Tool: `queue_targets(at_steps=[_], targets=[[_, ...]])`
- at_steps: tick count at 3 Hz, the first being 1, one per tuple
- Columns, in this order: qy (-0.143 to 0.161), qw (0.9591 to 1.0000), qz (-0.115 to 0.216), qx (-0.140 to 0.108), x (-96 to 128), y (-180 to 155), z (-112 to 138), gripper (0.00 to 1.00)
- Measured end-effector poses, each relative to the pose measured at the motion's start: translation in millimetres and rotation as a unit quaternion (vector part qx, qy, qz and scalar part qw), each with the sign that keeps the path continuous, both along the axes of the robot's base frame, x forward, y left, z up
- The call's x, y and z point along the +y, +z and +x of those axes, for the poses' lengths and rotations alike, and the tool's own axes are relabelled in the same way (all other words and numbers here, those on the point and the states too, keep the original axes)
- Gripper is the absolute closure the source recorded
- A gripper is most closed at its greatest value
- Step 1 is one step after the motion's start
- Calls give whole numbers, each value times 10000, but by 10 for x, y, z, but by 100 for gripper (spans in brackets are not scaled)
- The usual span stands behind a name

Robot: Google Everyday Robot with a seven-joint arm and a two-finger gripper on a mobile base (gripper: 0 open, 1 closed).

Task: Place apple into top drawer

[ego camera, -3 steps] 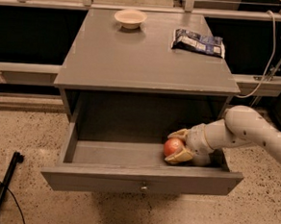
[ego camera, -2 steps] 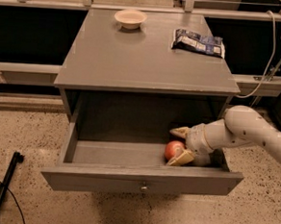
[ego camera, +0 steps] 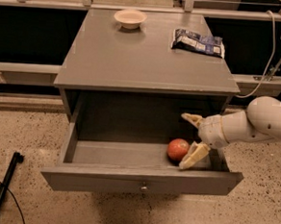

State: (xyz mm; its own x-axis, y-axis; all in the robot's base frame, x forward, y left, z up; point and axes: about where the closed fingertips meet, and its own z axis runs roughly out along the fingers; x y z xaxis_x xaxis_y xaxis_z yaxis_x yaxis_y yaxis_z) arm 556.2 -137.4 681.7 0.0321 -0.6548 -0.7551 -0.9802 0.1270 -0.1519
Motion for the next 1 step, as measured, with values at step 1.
queue_targets(at_steps=[1], targets=[[-5, 10000, 15, -39, -24, 45, -12, 0]])
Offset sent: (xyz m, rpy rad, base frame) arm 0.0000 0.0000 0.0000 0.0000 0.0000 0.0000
